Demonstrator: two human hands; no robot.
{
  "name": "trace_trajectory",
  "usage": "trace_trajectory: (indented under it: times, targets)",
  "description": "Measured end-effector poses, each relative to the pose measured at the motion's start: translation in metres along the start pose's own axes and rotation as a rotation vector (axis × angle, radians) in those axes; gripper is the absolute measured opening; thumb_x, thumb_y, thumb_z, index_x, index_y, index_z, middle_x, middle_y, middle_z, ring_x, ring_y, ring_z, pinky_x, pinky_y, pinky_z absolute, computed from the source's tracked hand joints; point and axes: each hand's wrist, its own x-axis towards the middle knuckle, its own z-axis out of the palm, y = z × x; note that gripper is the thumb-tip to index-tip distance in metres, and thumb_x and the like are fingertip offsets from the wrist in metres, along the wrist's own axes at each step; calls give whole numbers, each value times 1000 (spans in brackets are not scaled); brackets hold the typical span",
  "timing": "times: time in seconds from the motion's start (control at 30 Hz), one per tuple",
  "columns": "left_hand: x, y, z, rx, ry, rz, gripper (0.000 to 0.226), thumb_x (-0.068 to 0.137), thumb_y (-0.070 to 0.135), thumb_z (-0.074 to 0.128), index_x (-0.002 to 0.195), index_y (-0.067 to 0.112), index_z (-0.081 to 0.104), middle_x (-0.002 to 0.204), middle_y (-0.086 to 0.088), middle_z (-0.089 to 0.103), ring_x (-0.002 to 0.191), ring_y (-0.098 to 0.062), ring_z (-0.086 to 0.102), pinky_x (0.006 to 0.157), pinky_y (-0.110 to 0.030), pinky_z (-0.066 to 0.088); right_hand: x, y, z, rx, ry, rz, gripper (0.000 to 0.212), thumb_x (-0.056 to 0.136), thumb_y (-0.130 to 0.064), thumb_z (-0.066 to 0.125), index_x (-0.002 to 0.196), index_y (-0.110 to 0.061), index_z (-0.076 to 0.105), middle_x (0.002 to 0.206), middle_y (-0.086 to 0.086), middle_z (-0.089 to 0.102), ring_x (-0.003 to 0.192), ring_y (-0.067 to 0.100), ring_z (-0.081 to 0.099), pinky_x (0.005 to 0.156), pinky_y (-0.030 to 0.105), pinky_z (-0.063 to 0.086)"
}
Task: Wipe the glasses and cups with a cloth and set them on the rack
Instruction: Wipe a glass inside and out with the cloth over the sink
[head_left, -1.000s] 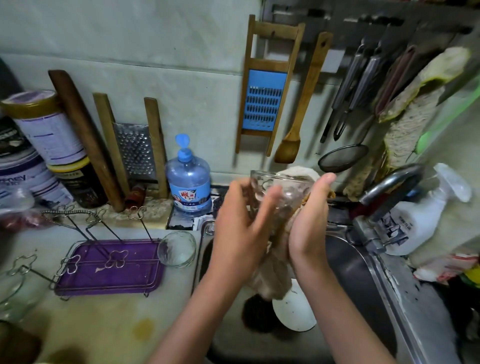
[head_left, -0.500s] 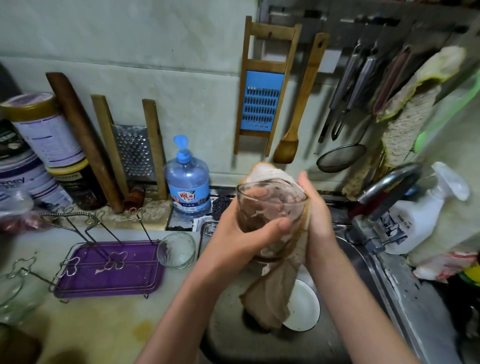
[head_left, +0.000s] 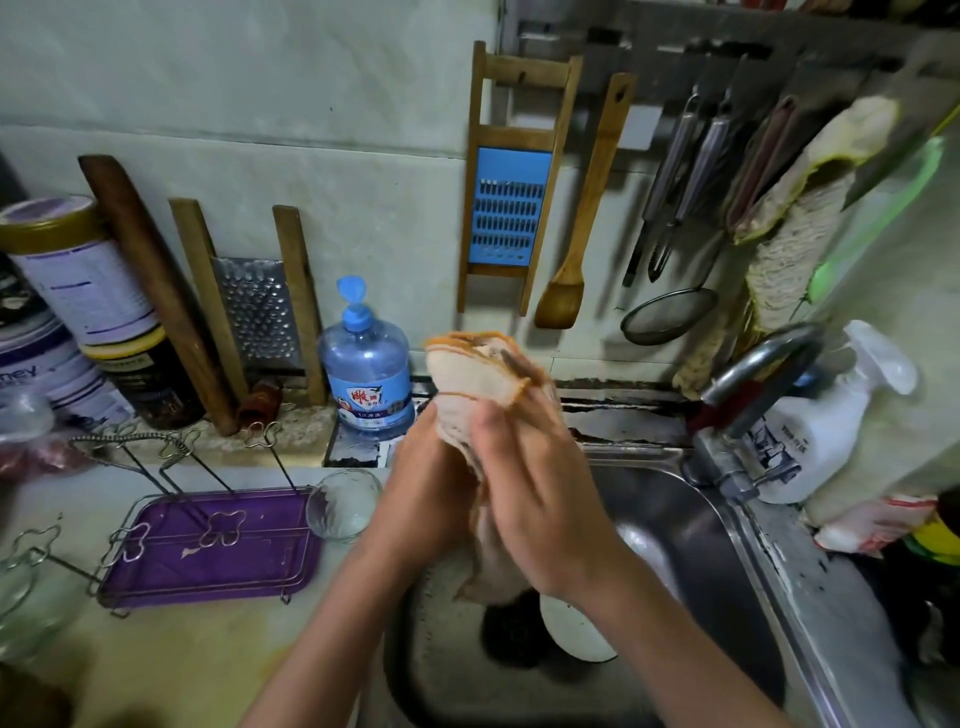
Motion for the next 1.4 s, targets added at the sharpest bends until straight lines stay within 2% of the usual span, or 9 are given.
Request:
trace_trajectory:
  times: [0.17, 0.4, 0.57, 0.67, 0.87, 0.97, 1.1, 1.2, 1.4]
  targets:
    - [-7, -1, -6, 216, 68, 132, 51, 81, 20, 70, 124, 11, 45, 107, -12, 60, 93, -25, 56, 78, -33, 45, 34, 11, 0, 139, -120, 139, 56, 100, -43, 21, 145, -16, 41, 152, -6, 38, 142, 2, 27, 120, 36, 17]
    - [-22, -1, -13, 310, 82, 91, 62, 75, 11, 77, 130, 2, 50, 119, -9, 59, 104, -24, 57, 85, -30, 44, 39, 24, 4, 249, -164, 356, 62, 95, -57, 28, 104, -10, 69, 108, 5, 71, 109, 17, 62, 102, 43, 43]
    - [-29, -3, -20, 257, 149, -13, 57, 76, 24, 68, 129, 11, 49, 118, 8, 54, 105, -11, 53, 83, -22, 40, -7, 7, 14, 10, -171, -3, 60, 98, -54, 33, 144, -17, 40, 150, -1, 40, 142, 8, 28, 119, 38, 20]
    - [-30, -1, -25, 251, 137, -53, 56, 76, 24, 65, 129, 14, 49, 121, 9, 56, 107, -12, 55, 85, -26, 42, -25, 9, 24, 3, -34, -161, 45, 101, -34, 40, 141, -13, 42, 146, 3, 46, 140, 8, 32, 115, 56, 23]
    - [-39, -2, -26, 305, 45, 38, 45, 82, 27, 51, 123, 10, 57, 116, 4, 59, 107, -14, 58, 84, -19, 43, -25, 4, 24, -80, -25, -282, 48, 103, -34, 34, 137, -4, 49, 148, 10, 45, 140, 22, 36, 115, 51, 25]
    - [-46, 1, -24, 438, 35, 72, 40, 83, 23, 45, 113, 0, 57, 98, -12, 59, 87, -25, 52, 70, -23, 36, -13, 1, 24, 8, -125, -175, 47, 102, -35, 34, 141, -12, 44, 156, -1, 30, 145, 11, 25, 117, 49, 22]
    - [-62, 8, -29, 484, 104, 113, 52, 75, 8, 53, 125, -2, 43, 105, -18, 57, 93, -27, 48, 77, -22, 34, -2, -6, 25, 557, -193, 170, 30, 103, -27, 36, 118, -17, 59, 124, -3, 61, 119, 2, 54, 102, 19, 38]
    - [-69, 12, -34, 434, 116, 122, 53, 81, 15, 52, 131, -1, 47, 121, -15, 58, 108, -25, 52, 91, -27, 40, 2, 2, 26, 753, -175, 408, 30, 103, -22, 38, 101, -15, 67, 104, 2, 71, 100, 10, 65, 93, 25, 49]
    - [-78, 12, -38, 44, 272, -93, 58, 75, 34, 69, 128, 25, 49, 125, 5, 62, 113, -13, 60, 91, -34, 49, -1, -7, 38, 941, -43, 572, 32, 101, -26, 43, 107, -9, 69, 112, 14, 70, 105, 22, 66, 101, 37, 48]
